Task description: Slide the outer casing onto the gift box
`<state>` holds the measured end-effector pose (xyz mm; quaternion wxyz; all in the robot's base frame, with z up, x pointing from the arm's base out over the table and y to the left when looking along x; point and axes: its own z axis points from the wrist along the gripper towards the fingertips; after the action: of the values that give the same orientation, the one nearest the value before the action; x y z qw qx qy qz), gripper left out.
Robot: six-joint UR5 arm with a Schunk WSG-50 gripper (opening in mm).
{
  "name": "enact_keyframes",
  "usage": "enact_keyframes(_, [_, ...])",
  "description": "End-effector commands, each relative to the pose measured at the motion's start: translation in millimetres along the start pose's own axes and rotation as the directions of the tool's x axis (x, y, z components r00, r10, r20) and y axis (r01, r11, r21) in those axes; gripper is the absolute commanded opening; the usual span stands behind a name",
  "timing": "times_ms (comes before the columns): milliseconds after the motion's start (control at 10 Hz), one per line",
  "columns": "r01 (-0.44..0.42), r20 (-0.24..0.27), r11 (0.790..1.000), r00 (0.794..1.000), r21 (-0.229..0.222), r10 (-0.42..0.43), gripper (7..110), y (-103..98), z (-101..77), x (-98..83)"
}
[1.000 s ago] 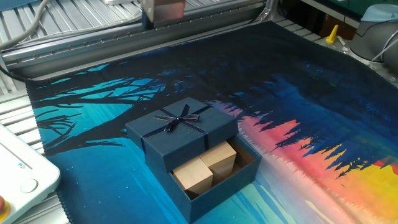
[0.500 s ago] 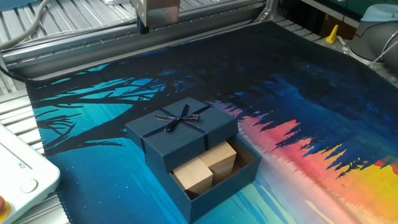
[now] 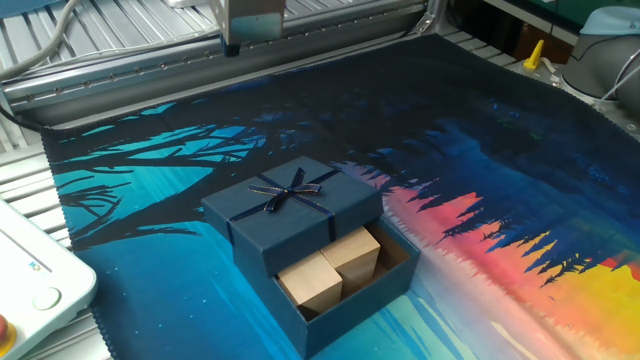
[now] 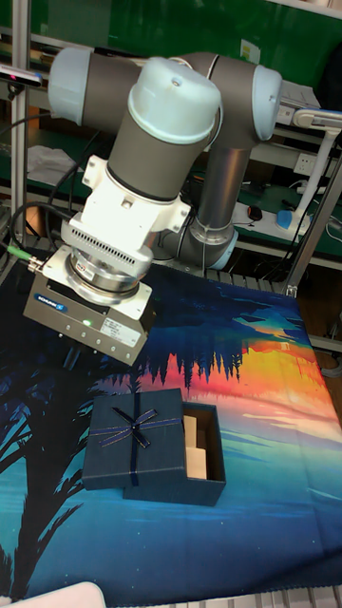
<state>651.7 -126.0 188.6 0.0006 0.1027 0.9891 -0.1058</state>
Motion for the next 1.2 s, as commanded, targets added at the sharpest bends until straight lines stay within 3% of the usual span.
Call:
enact_keyframes(0, [-0.034, -0.006, 0.999, 0.999, -0.014, 0.034, 7, 3, -0.8, 1.2])
enact_keyframes(200, [-0.001, -0.014, 0.999, 1.0, 0.042, 0.002, 7, -11, 1.0, 1.8])
enact_keyframes(400, [0.032, -0.009, 0.998, 0.999, 0.056, -0.031, 7, -18, 13.4, -4.9])
enact_keyframes(800, [0.069, 0.013, 0.998, 0.998, 0.007, -0.069, 7, -18, 42.4, -15.0])
enact_keyframes(1100, [0.061, 0.009, 0.994, 0.998, -0.096, -0.06, 7, 1, 61.1, -15.0])
